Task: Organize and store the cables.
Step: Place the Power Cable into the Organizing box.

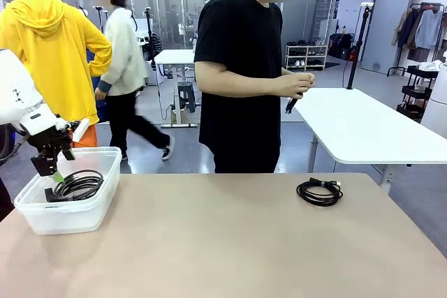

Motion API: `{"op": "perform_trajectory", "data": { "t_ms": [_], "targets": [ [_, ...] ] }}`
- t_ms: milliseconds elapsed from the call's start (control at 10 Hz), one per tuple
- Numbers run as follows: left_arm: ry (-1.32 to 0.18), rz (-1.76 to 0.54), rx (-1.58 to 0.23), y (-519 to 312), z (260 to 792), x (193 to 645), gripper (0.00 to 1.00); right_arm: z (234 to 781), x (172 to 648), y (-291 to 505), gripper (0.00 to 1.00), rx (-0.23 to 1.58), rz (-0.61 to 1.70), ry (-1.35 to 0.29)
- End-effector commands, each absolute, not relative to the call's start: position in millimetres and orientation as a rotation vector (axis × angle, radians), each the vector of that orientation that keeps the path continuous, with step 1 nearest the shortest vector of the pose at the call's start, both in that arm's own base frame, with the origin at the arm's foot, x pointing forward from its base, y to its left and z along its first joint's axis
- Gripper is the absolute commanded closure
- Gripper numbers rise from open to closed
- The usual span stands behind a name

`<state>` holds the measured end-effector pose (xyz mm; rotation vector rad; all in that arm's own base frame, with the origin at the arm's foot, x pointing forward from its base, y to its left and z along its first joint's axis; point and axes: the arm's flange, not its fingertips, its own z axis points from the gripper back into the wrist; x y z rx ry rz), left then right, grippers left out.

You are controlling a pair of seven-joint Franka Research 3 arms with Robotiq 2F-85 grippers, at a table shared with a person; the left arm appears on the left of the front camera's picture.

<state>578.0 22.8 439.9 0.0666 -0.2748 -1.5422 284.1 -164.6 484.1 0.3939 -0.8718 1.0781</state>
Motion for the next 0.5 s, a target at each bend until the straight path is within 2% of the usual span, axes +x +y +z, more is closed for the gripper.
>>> {"op": "perform_trajectory", "data": {
  "t_ms": [0, 400],
  "targets": [
    [-0.275, -1.549, 0.068, 22.0, 440.0, 578.1, 0.00, 485.5, 284.6, -166.1, 0.00, 0.393, 1.093, -0.886],
    [-0.275, -1.549, 0.068, 22.0, 440.0, 578.1, 0.00, 485.5, 284.6, -166.1, 0.00, 0.393, 1.093, -0.886]
  ]
}}
